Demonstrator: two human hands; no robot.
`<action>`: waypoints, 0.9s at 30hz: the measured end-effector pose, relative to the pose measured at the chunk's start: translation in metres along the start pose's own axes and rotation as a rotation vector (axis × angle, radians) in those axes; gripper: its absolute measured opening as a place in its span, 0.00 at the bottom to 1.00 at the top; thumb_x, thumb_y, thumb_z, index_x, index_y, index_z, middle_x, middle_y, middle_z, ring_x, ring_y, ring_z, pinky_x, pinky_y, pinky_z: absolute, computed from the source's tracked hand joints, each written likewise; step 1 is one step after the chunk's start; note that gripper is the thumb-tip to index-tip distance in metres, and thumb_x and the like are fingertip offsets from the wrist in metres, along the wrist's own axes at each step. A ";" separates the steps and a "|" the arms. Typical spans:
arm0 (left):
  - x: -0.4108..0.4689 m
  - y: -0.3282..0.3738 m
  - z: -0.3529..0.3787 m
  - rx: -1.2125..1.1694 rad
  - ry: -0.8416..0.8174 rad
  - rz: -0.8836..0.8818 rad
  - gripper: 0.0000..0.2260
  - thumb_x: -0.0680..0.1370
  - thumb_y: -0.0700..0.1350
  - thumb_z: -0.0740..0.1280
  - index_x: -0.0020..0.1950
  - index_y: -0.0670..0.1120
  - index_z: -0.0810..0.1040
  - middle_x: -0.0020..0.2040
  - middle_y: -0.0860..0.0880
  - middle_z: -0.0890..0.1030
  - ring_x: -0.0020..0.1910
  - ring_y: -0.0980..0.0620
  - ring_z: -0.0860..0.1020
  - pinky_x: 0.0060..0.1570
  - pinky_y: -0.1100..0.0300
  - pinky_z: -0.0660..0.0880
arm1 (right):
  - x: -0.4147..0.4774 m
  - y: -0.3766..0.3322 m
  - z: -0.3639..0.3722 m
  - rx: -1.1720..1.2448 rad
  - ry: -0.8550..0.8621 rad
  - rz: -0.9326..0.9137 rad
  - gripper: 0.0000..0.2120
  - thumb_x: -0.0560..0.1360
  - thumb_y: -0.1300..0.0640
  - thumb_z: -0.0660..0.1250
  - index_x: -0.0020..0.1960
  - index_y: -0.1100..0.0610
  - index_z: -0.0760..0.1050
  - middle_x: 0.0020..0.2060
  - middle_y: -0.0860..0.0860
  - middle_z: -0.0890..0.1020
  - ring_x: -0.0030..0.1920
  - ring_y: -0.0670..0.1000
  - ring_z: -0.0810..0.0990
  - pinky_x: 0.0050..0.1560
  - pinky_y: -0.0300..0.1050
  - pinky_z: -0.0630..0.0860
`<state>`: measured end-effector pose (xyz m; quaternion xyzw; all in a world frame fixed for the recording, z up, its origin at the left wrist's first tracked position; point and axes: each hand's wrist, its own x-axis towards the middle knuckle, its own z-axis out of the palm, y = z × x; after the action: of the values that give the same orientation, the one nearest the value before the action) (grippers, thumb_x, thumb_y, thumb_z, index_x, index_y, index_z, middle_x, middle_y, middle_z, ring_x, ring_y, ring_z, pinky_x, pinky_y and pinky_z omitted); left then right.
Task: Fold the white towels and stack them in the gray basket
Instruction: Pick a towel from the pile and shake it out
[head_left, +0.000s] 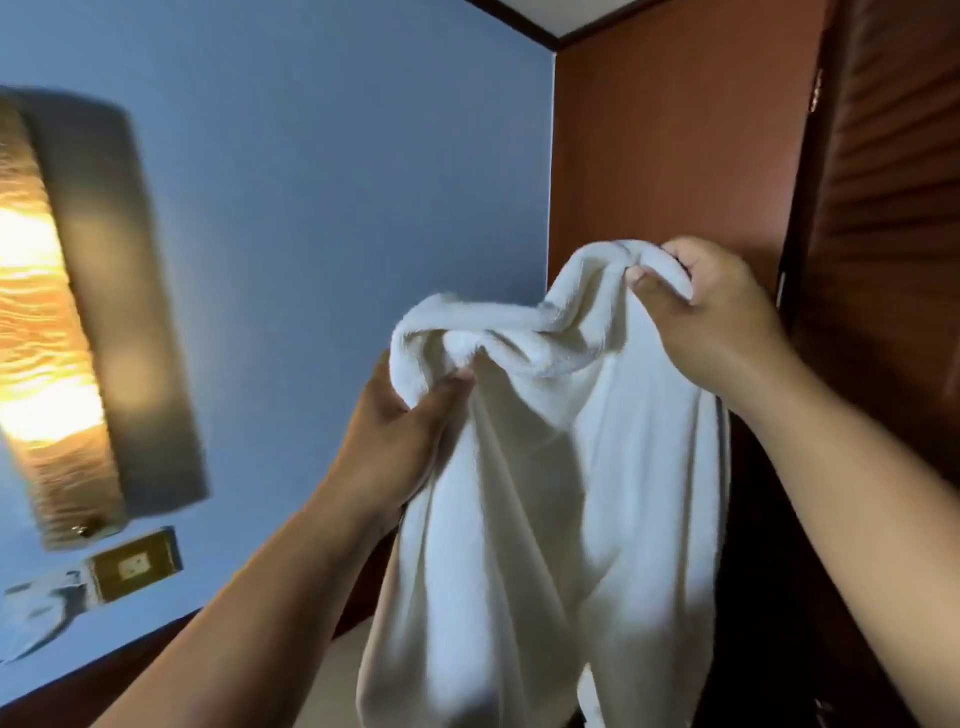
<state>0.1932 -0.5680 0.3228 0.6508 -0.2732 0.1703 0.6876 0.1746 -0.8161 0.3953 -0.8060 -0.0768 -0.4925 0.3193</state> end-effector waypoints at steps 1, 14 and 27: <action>-0.006 -0.008 0.013 -0.005 -0.015 -0.003 0.14 0.81 0.47 0.69 0.66 0.49 0.78 0.58 0.49 0.84 0.59 0.49 0.82 0.61 0.46 0.77 | -0.007 0.010 -0.011 -0.029 -0.024 0.027 0.12 0.79 0.50 0.65 0.44 0.58 0.73 0.32 0.48 0.72 0.29 0.43 0.69 0.28 0.33 0.63; -0.089 -0.085 0.130 0.166 -0.119 -0.126 0.12 0.70 0.36 0.72 0.52 0.38 0.75 0.44 0.43 0.82 0.44 0.47 0.81 0.42 0.52 0.77 | -0.156 0.190 -0.062 0.302 -0.283 0.252 0.17 0.75 0.46 0.64 0.42 0.61 0.69 0.31 0.51 0.68 0.30 0.45 0.65 0.29 0.40 0.62; -0.212 -0.088 0.238 0.637 -0.477 -0.164 0.15 0.69 0.35 0.76 0.47 0.47 0.73 0.44 0.53 0.78 0.42 0.55 0.77 0.39 0.59 0.75 | -0.301 0.233 -0.070 0.720 -1.315 0.172 0.32 0.67 0.51 0.80 0.66 0.43 0.70 0.58 0.38 0.79 0.57 0.39 0.80 0.55 0.43 0.79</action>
<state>0.0404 -0.7856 0.1262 0.8722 -0.3057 0.0354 0.3802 0.0732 -0.9825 0.0615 -0.7827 -0.3445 0.1724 0.4889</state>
